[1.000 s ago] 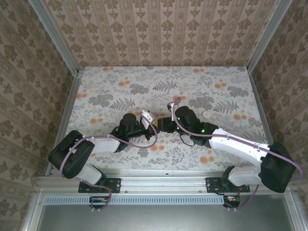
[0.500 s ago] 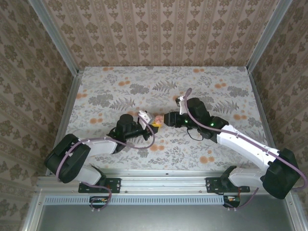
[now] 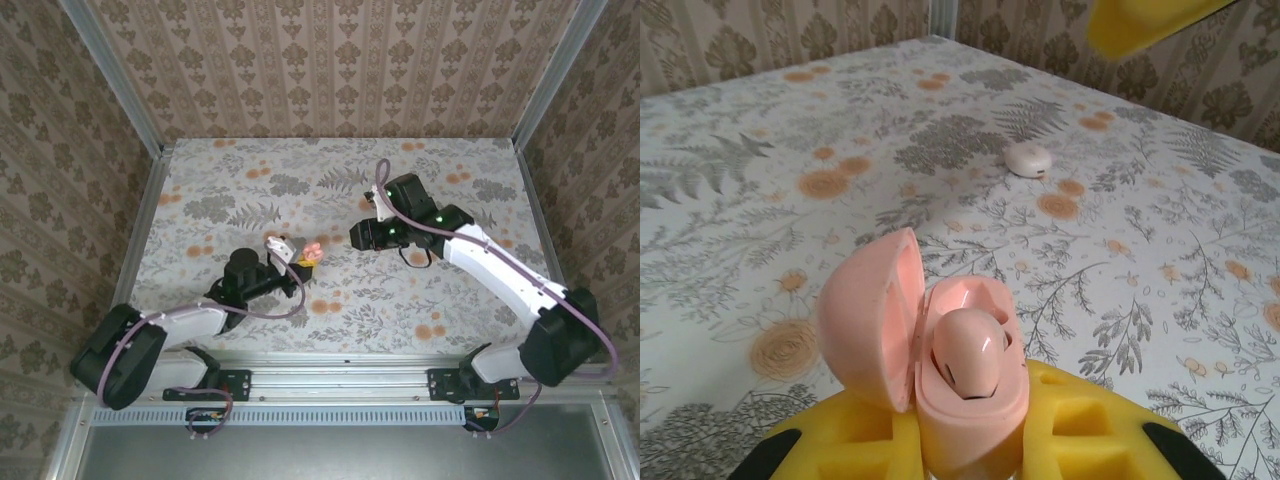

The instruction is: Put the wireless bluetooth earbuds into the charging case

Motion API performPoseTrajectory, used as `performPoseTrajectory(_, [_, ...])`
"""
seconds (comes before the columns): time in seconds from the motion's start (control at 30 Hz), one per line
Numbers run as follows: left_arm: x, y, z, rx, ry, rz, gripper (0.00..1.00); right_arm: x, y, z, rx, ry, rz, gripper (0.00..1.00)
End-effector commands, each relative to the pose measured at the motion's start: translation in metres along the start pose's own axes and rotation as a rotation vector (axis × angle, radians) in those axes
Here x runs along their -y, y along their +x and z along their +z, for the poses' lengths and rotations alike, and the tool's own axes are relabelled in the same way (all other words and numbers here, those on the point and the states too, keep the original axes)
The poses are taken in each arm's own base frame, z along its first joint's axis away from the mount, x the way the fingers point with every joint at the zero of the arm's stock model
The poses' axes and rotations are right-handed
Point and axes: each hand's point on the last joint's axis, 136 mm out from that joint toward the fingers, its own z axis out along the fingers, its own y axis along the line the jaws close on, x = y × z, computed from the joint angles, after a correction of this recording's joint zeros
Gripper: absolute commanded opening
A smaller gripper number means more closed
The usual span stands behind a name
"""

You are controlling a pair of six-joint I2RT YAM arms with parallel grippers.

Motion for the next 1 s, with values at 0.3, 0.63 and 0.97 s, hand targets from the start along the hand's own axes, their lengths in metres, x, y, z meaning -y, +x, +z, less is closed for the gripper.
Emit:
performPoseTrajectory(0.3, [-0.015,0.006,-0.045,-0.025,-0.144,0.004,0.10,0.068,0.010,0.023,-0.347,0.216,-0.249,0.46])
performPoseTrajectory(0.63, [-0.023,0.016,-0.072,-0.014,-0.242,-0.009,0.10,0.098,-0.015,0.068,-0.434,0.296,-0.170,0.45])
performPoseTrajectory(0.97, [-0.027,0.017,-0.079,-0.013,-0.279,-0.004,0.10,0.116,-0.029,0.120,-0.415,0.285,0.056,0.42])
